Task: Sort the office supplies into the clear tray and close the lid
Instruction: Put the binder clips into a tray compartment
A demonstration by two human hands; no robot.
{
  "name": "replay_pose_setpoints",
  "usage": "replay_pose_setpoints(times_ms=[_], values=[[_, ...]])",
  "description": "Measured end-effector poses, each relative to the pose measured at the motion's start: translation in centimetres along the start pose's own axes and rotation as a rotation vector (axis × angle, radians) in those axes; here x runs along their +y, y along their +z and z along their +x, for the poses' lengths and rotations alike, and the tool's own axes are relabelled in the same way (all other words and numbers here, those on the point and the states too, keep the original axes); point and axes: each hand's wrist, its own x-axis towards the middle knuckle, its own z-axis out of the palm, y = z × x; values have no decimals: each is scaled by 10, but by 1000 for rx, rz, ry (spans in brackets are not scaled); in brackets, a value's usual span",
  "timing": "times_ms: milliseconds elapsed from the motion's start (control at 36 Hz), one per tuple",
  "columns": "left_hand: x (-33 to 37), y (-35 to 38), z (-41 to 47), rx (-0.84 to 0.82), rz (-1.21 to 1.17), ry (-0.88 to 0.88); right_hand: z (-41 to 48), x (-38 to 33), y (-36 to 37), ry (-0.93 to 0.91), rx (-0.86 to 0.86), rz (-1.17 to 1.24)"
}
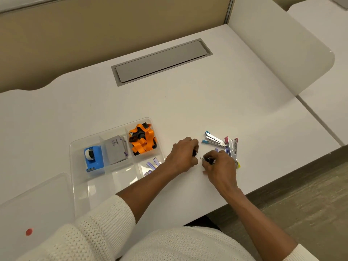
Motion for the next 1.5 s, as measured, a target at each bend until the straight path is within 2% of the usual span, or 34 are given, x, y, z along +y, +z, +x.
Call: replay_pose_setpoints(times_ms=[139,306,500,694,1028,1361,1500], values=[[4,-33,-22,67,-181,-44,0,-11,-12,40,-10,109],[-7,-79,-81,232,-351,-91,-9,-48,-14,-48,-107,246],[-66,-101,-157,392,-252,-317,-33,-111,16,-275,-287,172],[-103,-87,-198,324,-179,-492,-59,-169,60,-471,-456,66],[-107,-66,-192,245,-88,-561,-68,-189,103,-514,-466,-221],[-108,-63,-190,229,-45,-647,-73,-191,104,-539,-502,-271],[-105,-65,-195,237,-24,-665,-73,-183,104,-592,-449,-233]])
